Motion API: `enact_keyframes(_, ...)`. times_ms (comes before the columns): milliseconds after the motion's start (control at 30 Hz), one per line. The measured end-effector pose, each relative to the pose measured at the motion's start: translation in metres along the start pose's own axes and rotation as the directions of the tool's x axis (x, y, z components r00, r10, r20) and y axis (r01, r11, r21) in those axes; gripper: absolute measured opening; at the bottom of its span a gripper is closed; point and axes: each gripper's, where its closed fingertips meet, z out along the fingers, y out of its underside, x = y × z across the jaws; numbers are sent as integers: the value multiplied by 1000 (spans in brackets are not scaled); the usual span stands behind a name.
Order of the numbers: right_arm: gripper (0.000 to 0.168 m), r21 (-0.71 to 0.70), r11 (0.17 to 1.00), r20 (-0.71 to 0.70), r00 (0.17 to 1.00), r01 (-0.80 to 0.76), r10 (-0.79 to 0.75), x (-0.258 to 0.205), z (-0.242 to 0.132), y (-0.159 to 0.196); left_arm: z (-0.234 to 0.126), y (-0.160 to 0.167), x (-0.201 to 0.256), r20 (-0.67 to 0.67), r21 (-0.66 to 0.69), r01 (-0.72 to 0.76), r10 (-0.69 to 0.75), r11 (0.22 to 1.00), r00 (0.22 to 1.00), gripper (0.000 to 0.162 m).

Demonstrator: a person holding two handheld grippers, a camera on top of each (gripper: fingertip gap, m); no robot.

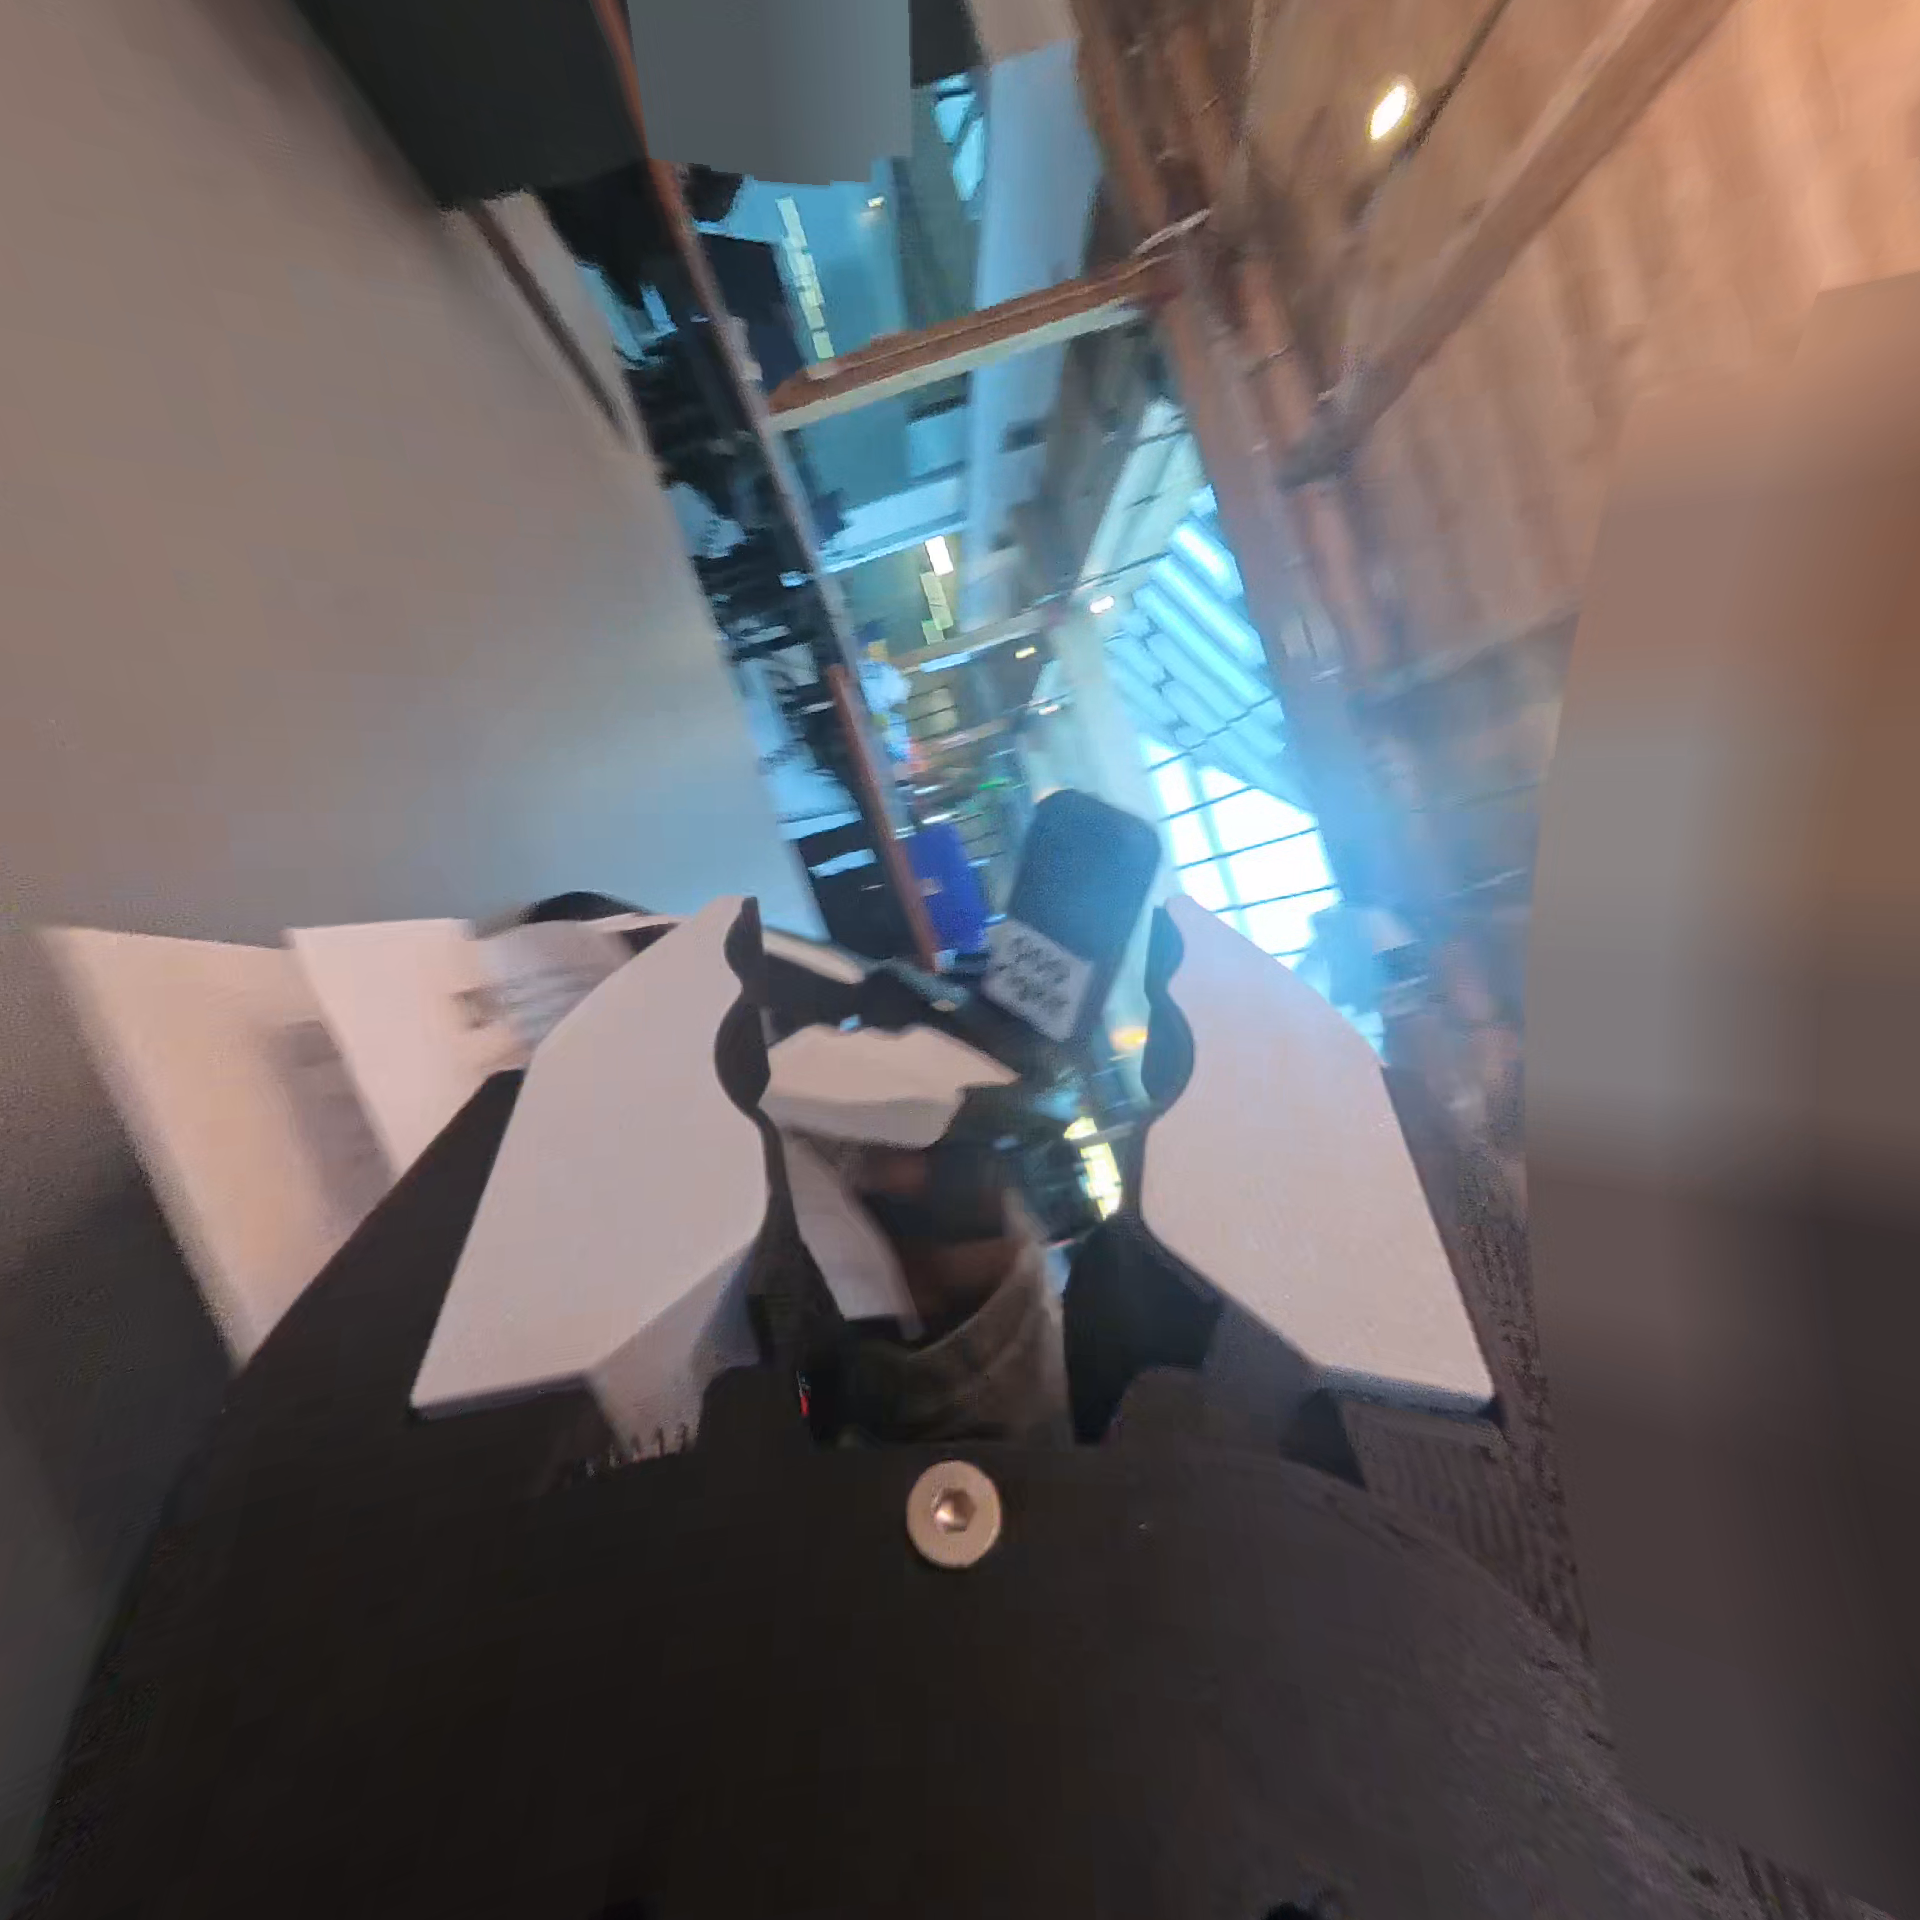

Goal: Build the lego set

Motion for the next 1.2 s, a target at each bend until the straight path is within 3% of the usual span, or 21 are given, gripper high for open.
enact_keyframes(33, 51, 16, 999, 19, 999, -31, 31, 1, -2, -2, -4, 2, -10, 62, -31, -66, 68, 997, 996, 69)
enact_keyframes(100, 51, 67, 994, 78, 993, -89, 84, -1, -7, -7, -9, 14, -34, 183, -149, -178, 204, 973, 962, 64)
enact_keyframes(167, 48, 88, 991, 124, 988, -102, 91, -5, -10, -9, -8, 29, -45, 207, -248, -192, 245, 950, 947, 51)
enact_keyframes(267, 37, 102, 993, 133, 990, -59, 45, -8, -14, -8, -3, 33, -39, 112, -268, -120, 155, 956, 981, 29)
enact_keyframes(367, 41, 101, 994, 169, 985, -48, 31, -12, -16, -8, -2, 29, -40, 67, -230, 5, 11, 973, 998, 17)
enact_keyframes(433, 45, 71, 996, 210, 977, -59, 43, -16, -16, -4, -1, 27, -42, 50, -212, 41, -31, 976, 998, 17)
enact_keyframes(567, 46, 63, 997, 222, 974, -49, 34, -18, -16, -3, 0, 29, -43, 67, -232, -14, 31, 973, 997, 16)
enact_keyframes(700, 48, 61, 995, 214, 975, -74, 59, -14, -15, -4, -1, 15, -28, -33, -145, -1, -4, 989, 999, 24)
enact_keyframes(900, 48, 56, 996, 208, 977, -62, 50, -15, -13, -3, 0, 26, -37, 11, -196, -27, 30, 980, 1000, 20)
enact_keyframes(1200, 48, 65, 994, 216, 974, -83, 67, -14, -15, -4, -2, 26, -34, -29, -187, -21, 16, 982, 999, 12)
